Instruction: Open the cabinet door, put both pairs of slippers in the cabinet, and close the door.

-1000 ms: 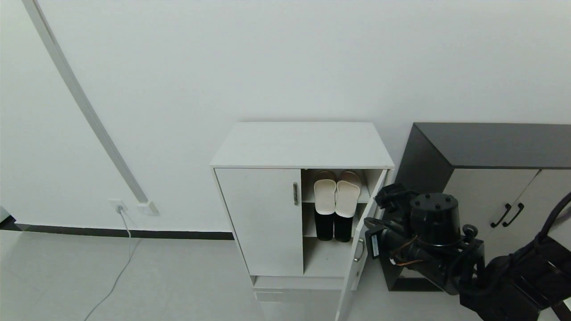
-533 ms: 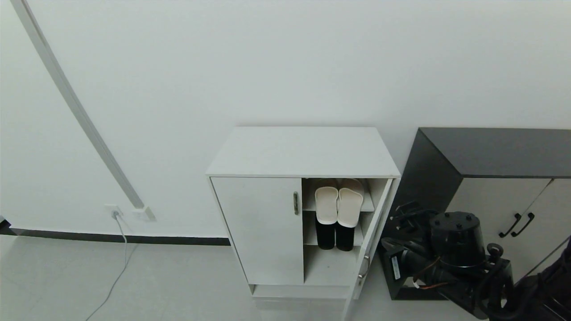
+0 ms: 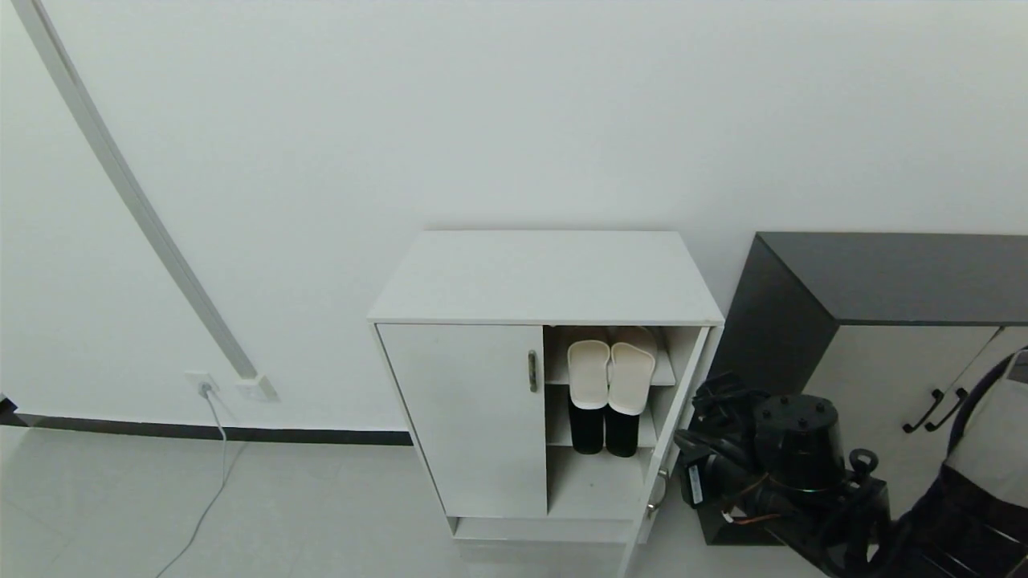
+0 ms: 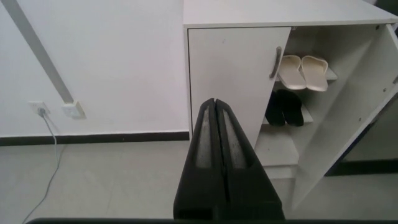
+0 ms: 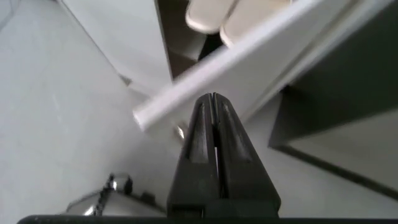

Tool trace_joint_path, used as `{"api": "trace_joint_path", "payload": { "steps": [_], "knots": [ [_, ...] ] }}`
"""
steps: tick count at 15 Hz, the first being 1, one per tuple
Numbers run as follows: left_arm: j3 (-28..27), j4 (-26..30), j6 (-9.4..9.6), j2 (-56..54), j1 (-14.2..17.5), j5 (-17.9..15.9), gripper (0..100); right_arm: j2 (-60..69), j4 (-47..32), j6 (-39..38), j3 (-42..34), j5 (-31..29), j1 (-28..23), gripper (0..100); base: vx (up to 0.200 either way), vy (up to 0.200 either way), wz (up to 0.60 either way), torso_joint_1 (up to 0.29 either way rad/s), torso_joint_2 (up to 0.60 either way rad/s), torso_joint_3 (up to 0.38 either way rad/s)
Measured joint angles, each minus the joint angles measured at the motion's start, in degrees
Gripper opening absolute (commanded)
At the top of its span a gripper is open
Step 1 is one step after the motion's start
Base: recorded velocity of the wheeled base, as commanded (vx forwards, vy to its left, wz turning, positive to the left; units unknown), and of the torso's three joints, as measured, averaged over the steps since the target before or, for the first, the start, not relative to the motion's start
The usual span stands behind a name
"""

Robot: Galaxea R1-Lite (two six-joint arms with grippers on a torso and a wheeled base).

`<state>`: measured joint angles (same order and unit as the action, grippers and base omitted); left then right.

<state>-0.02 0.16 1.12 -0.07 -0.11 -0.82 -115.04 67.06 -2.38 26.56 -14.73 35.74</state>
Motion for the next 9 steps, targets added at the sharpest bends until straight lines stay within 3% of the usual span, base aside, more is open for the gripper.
{"api": "trace_joint_path", "payload": {
  "steps": [2, 9],
  "knots": [
    [0.0, 0.0, 0.0, 0.0, 0.0, 0.0, 0, -3.9, 3.3, 0.1, 2.2, 0.0, 0.0, 0, 0.0, 0.0, 0.0, 0.0, 0.0, 0.0],
    [0.0, 0.0, 0.11, 0.0, 0.0, 0.0, 0, -12.4, 2.2, 0.1, 13.6, 0.0, -0.6, 0, 0.0, 0.0, 0.0, 0.0, 0.0, 0.0]
  ]
}}
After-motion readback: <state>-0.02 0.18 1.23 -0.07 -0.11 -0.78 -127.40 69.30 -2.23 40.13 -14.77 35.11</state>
